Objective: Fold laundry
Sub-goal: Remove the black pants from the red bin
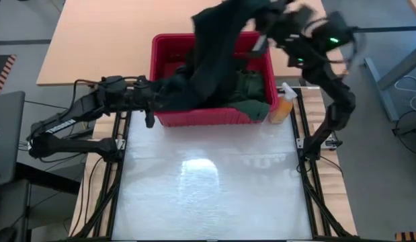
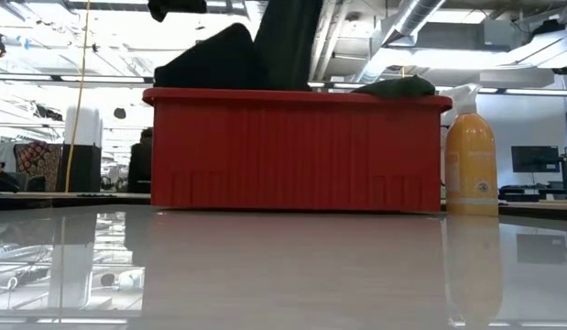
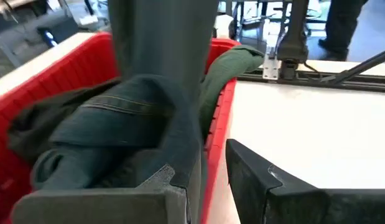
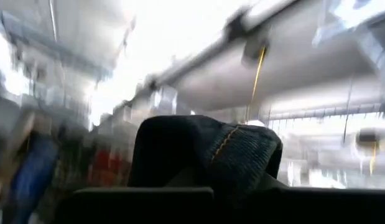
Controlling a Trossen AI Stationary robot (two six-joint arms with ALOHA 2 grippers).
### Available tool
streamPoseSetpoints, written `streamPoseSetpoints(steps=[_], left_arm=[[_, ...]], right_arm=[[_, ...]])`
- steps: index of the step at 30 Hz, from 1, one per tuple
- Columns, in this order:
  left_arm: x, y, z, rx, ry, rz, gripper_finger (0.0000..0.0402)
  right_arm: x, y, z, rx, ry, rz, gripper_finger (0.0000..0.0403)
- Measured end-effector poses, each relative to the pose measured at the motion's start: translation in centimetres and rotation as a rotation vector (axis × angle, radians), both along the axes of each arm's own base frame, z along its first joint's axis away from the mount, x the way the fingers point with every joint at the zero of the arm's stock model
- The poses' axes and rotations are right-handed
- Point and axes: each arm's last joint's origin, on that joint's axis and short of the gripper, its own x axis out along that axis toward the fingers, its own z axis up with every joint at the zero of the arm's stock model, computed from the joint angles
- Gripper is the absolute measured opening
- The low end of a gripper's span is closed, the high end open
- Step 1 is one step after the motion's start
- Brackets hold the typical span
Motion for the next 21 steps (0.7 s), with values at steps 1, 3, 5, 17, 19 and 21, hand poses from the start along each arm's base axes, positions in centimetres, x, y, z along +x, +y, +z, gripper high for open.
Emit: streamPoseSetpoints(steps=[1, 3, 5, 17, 19, 21], left_arm=[[0.0, 0.0, 0.1, 0.012, -0.006, 0.000, 0.0067], [0.0, 0.0, 0.3, 0.030, -0.017, 0.000, 0.0067], [0.0, 0.0, 0.6, 0.060, -0.043, -0.005, 0.0067], [0.5, 0.2, 1.0, 0.137, -0.071, -0.019, 0.0067], [0.5, 0.3, 1.0, 0.137, -0.070, -0.016, 0.0067], [0.5, 0.3, 1.1, 0.140, -0.078, -0.015, 0.0067]], right_arm=[[-0.9, 0.4, 0.4, -0.016, -0.027, 0.012, 0.0018], [-3.3, 1.2, 1.5, -0.038, -0.082, 0.038, 0.0018], [-5.6, 2.0, 2.4, -0.036, -0.132, 0.110, 0.0018], [-11.9, 4.9, 1.3, 0.230, 0.242, 0.800, 0.0024], [-11.5, 5.1, -0.5, 0.327, 0.459, 0.820, 0.0021], [-11.0, 5.4, -2.8, 0.420, 0.672, 0.775, 0.0024]])
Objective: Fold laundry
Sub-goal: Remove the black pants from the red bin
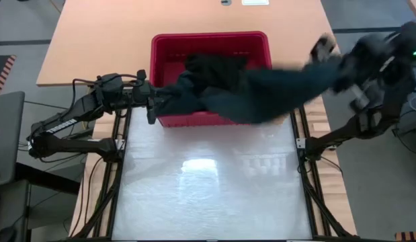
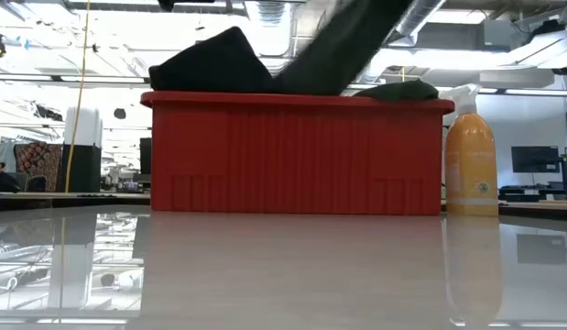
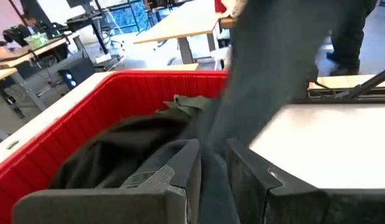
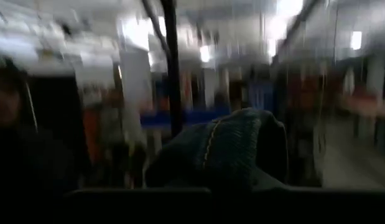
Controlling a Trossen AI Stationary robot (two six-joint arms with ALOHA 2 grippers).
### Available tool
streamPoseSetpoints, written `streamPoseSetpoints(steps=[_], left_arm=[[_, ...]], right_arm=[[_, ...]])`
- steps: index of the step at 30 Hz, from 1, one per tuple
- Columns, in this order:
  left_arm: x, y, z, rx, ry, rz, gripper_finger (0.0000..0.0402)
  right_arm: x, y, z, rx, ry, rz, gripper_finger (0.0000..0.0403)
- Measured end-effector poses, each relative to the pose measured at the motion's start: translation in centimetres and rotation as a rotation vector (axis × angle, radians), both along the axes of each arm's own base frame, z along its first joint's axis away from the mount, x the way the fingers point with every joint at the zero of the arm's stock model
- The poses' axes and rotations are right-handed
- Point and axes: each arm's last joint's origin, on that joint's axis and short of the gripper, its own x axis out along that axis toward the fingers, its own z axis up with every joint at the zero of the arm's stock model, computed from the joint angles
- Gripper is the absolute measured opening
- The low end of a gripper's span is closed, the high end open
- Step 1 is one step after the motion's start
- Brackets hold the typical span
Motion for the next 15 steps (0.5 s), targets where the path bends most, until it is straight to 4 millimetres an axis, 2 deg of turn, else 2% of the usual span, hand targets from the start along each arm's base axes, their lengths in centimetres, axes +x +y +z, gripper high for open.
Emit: streamPoseSetpoints(steps=[2, 7, 11, 15], left_arm=[[0.1, 0.0, 0.1, 0.006, -0.015, 0.000, 0.0067], [0.1, 0.1, 0.0, -0.001, -0.009, 0.011, 0.0067], [0.3, 0.2, -0.1, -0.027, -0.007, 0.019, 0.0067], [0.4, 0.2, -0.2, -0.030, -0.004, 0.018, 0.0067]], right_arm=[[0.8, 0.2, -2.2, 0.014, 0.220, -0.026, 0.0033], [5.2, 1.4, -7.9, 0.111, 0.737, -0.038, 0.0057], [9.4, 2.8, -12.7, 0.121, 1.035, -0.078, 0.0063], [11.4, 3.7, -16.7, 0.117, 1.261, -0.064, 0.0068]])
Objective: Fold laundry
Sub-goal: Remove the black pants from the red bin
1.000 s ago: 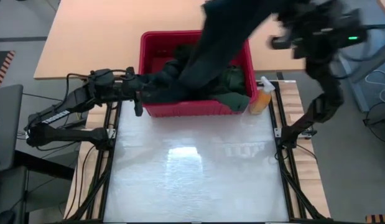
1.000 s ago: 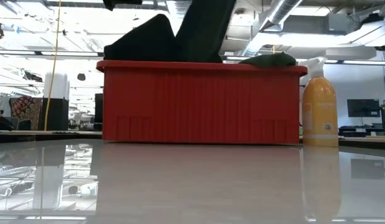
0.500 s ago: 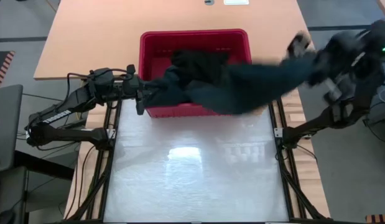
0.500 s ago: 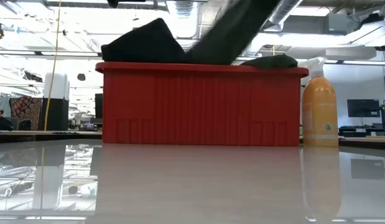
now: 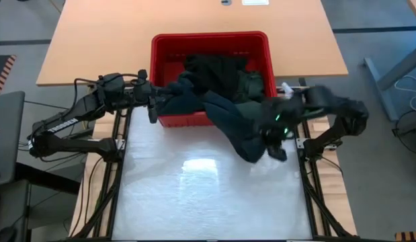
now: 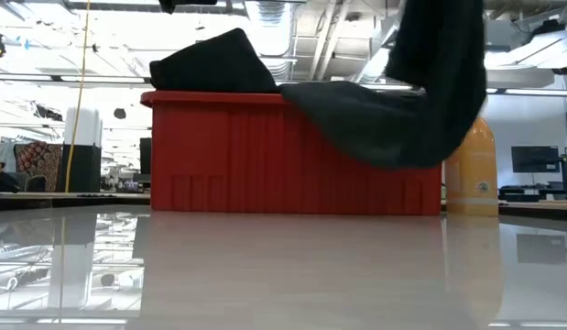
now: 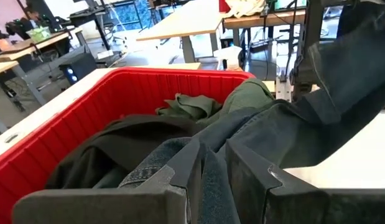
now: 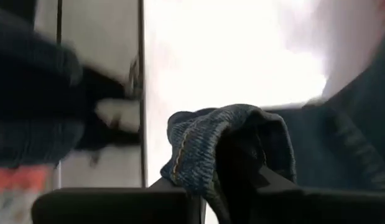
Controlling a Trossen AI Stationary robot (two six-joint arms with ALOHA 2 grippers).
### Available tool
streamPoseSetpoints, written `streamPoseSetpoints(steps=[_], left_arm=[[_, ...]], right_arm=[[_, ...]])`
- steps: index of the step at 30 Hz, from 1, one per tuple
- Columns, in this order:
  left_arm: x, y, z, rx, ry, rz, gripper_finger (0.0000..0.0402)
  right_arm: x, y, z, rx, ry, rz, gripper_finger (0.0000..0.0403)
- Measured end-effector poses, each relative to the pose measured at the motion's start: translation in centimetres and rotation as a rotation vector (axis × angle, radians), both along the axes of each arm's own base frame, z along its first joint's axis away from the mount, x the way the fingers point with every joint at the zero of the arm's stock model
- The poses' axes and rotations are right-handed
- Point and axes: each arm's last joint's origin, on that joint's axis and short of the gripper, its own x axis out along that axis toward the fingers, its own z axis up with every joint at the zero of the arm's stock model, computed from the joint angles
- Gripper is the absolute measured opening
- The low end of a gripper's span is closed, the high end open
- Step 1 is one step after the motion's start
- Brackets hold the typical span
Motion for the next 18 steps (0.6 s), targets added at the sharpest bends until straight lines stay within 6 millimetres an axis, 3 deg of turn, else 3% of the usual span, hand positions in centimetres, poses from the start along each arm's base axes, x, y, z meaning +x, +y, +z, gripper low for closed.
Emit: streamPoseSetpoints(steps=[5, 8, 13, 18], left_arm=[[0.0, 0.0, 0.0, -0.024, -0.009, 0.003, 0.0067], [0.0, 0.0, -0.1, -0.039, -0.004, 0.004, 0.0067], [-0.1, 0.0, -0.5, -0.062, 0.026, 0.007, 0.0067], [-0.1, -0.1, -0.7, -0.078, 0.049, 0.008, 0.0067]], right_arm=[[2.5, 0.4, -4.7, 0.014, 0.229, 0.001, 0.0086], [2.8, 0.5, -6.1, 0.053, 0.319, 0.003, 0.0103], [2.9, 1.3, -7.0, 0.141, 0.382, 0.035, 0.0138], [2.1, 2.1, -6.5, 0.198, 0.400, 0.018, 0.0160]])
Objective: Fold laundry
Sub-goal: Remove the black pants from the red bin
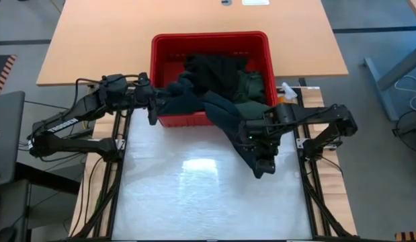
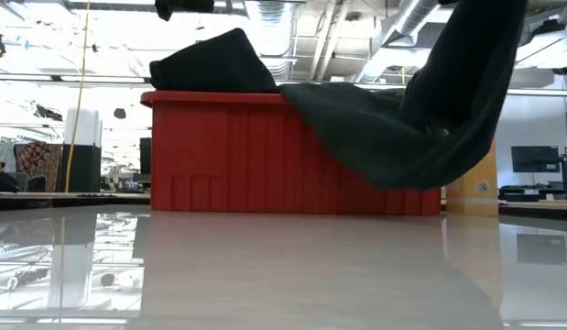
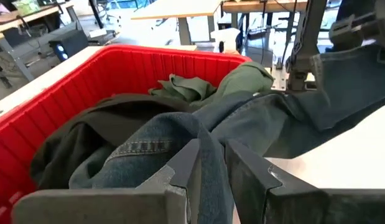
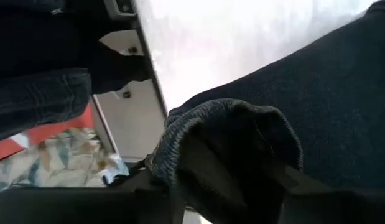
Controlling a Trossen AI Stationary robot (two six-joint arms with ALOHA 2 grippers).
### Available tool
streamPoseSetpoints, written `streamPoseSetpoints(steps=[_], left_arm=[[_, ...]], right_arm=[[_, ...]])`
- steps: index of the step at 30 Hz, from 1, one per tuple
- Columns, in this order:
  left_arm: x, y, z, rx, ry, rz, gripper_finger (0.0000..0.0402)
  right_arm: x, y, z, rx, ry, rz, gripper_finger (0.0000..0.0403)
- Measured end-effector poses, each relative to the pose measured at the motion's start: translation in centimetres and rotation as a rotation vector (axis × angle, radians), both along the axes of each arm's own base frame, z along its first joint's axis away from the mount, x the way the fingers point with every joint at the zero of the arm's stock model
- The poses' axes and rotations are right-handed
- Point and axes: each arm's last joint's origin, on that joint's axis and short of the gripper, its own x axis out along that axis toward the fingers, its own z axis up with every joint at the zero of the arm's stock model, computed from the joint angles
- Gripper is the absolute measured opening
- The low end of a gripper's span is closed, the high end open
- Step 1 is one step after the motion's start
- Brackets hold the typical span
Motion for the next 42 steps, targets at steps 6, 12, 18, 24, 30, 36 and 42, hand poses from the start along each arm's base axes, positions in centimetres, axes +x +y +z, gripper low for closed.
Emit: streamPoseSetpoints(steps=[6, 12, 18, 24, 30, 36, 42], left_arm=[[0.0, 0.0, -0.1, 0.008, 0.012, -0.004, 0.0067], [0.0, 0.0, 0.0, 0.068, 0.032, -0.019, 0.0067], [0.0, 0.0, 0.0, 0.104, 0.047, -0.031, 0.0067], [0.0, -0.2, -0.1, 0.093, 0.043, -0.081, 0.0067], [0.0, -0.2, -0.1, 0.076, 0.043, -0.085, 0.0067], [-0.1, -0.2, -0.6, 0.039, 0.082, -0.083, 0.0067], [-0.2, -0.3, -1.1, 0.015, 0.128, -0.086, 0.0067]], right_arm=[[-0.2, 1.7, -0.2, -0.018, -0.026, 0.121, 0.0162], [0.0, 3.1, -0.2, -0.154, -0.151, 0.251, 0.0150], [1.2, 3.0, 0.0, -0.416, -0.368, 0.374, 0.0142], [3.2, -0.5, 0.6, -0.803, -0.445, 0.053, 0.0148], [5.5, -4.9, 2.3, -0.945, -0.628, -0.230, 0.0187], [6.8, -9.2, 1.1, -0.969, -0.553, -0.332, 0.0254], [9.2, -13.0, -1.9, -0.961, -0.454, -0.371, 0.0287]])
